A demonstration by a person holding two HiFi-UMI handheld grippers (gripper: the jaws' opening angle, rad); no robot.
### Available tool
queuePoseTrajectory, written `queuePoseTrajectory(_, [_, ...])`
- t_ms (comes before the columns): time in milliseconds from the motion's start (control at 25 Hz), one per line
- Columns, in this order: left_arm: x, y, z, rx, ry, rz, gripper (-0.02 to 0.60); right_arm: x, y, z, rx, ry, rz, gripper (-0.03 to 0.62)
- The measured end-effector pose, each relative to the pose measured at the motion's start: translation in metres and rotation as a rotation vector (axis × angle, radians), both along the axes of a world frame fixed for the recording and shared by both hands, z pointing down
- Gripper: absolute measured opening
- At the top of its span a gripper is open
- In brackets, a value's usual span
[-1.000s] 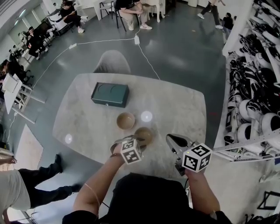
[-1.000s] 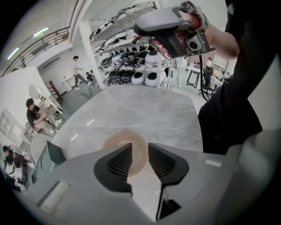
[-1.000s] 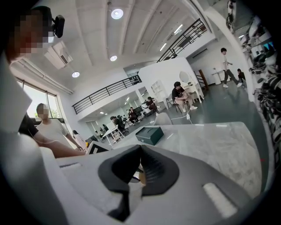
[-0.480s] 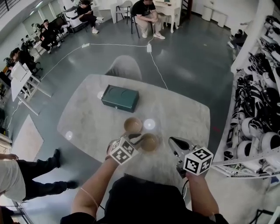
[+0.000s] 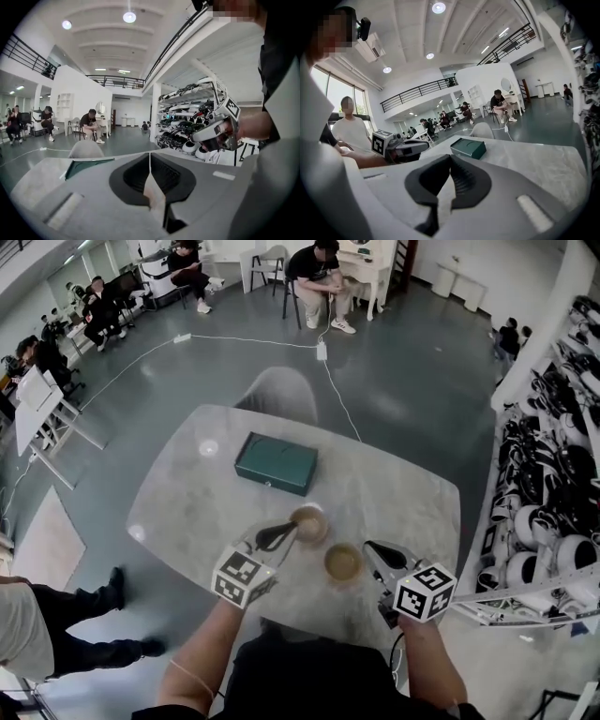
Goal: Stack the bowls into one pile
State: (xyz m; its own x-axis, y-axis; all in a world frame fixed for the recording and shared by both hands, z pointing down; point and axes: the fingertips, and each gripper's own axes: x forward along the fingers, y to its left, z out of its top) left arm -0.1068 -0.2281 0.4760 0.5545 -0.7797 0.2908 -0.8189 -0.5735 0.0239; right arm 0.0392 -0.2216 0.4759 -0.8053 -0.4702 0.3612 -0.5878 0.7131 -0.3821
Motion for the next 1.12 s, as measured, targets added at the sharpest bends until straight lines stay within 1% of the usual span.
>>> queuePoseTrajectory(80, [-0.020, 0.004, -0.009, 0.026, 0.011, 0.016, 0.018, -0.025, 0.001, -0.004, 0.007, 0.014, 0.010, 0.003])
queuePoseTrajectory(120, [-0.030, 0.007, -0.014, 0.038, 0.030, 0.025, 0.011, -0.037, 0.002, -0.007, 0.014, 0.021, 0.018, 0.003])
queuePoseTrajectory(200, [-0.049, 0.011, -0.023, 0.046, 0.099, 0.043, 0.011, -0.060, 0.005, -0.013, 0.032, 0.030, 0.038, 0.003])
queuePoseTrajectory(280, [-0.070, 0.014, -0.030, 0.034, 0.171, 0.059, 0.011, -0.082, 0.008, -0.019, 0.043, 0.035, 0.063, 0.003])
queuePoseTrajectory(320, [-0.081, 0.014, -0.033, 0.028, 0.194, 0.066, 0.011, -0.092, 0.009, -0.022, 0.045, 0.037, 0.079, 0.003])
queuePoseTrajectory(360, [-0.091, 0.014, -0.035, 0.025, 0.200, 0.072, 0.009, -0.100, 0.011, -0.025, 0.046, 0.040, 0.095, 0.003])
queuePoseTrajectory(400, [-0.100, 0.013, -0.035, 0.024, 0.188, 0.077, 0.009, -0.107, 0.013, -0.028, 0.048, 0.042, 0.112, 0.003])
queuePoseTrajectory(480, [-0.110, 0.010, -0.032, 0.038, 0.135, 0.096, 0.009, -0.116, 0.016, -0.031, 0.051, 0.048, 0.139, 0.003])
queuePoseTrajectory(520, [-0.111, 0.009, -0.030, 0.052, 0.120, 0.113, 0.009, -0.117, 0.018, -0.031, 0.051, 0.052, 0.149, 0.003])
queuePoseTrajectory(560, [-0.109, 0.009, -0.029, 0.069, 0.124, 0.137, 0.009, -0.117, 0.020, -0.029, 0.050, 0.058, 0.156, 0.003])
queuePoseTrajectory(640, [-0.101, 0.009, -0.028, 0.097, 0.162, 0.186, 0.009, -0.111, 0.024, -0.025, 0.046, 0.068, 0.171, 0.003])
queuePoseTrajectory(680, [-0.096, 0.008, -0.027, 0.099, 0.180, 0.203, 0.009, -0.107, 0.025, -0.023, 0.044, 0.071, 0.182, 0.003])
queuePoseTrajectory(760, [-0.087, 0.005, -0.025, 0.077, 0.223, 0.220, 0.009, -0.097, 0.027, -0.021, 0.038, 0.069, 0.204, 0.003])
queuePoseTrajectory(840, [-0.084, -0.002, -0.024, 0.059, 0.263, 0.214, 0.009, -0.090, 0.029, -0.019, 0.030, 0.064, 0.221, 0.003])
queuePoseTrajectory(880, [-0.083, -0.006, -0.023, 0.055, 0.267, 0.206, 0.009, -0.087, 0.029, -0.017, 0.026, 0.063, 0.226, 0.003])
queuePoseTrajectory(1040, [-0.072, -0.021, -0.018, 0.055, 0.210, 0.182, 0.011, -0.070, 0.027, -0.004, 0.000, 0.057, 0.236, 0.003])
queuePoseTrajectory(1120, [-0.063, -0.028, -0.015, 0.069, 0.155, 0.183, 0.011, -0.059, 0.025, 0.003, -0.013, 0.053, 0.241, 0.003])
